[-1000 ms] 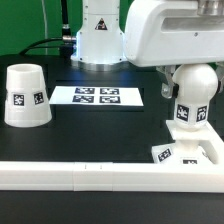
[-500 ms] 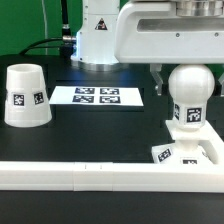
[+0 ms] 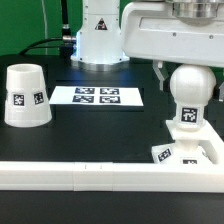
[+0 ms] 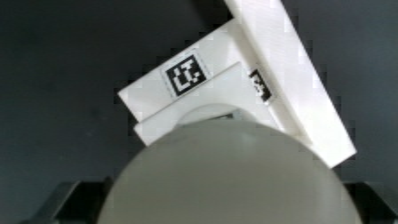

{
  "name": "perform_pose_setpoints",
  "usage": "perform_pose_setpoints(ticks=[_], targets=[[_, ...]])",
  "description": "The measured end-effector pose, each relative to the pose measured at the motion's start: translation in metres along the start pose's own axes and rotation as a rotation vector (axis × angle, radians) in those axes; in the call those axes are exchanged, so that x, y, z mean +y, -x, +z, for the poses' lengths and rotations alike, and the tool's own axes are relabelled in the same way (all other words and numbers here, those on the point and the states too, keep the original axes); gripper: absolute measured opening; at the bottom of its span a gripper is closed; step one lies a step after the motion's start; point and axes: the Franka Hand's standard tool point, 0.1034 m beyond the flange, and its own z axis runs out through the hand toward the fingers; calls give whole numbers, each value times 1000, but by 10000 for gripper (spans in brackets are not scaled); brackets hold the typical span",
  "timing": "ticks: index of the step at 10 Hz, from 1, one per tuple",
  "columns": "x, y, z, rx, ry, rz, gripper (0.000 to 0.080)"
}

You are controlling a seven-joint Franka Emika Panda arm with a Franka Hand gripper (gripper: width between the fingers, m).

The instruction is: Assemble lamp

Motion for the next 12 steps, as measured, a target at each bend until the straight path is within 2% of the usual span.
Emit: perform_pose_setpoints(ticks=[1,3,6,8,9,10,11,12], targets=[[-1,1,0,-2,-2,102,576],[0,-1,0,-26,-30,300,576],[0,-2,0,-65,-56,529,576],[-2,-1,0,-70,-57,596,576],[-2,-1,0,-70,-58,593,614],[-2,0,0,-63,-56,535,614],[-4,1,0,-61,-58,478,686],[-5,1,0,-58,-60,442,697]])
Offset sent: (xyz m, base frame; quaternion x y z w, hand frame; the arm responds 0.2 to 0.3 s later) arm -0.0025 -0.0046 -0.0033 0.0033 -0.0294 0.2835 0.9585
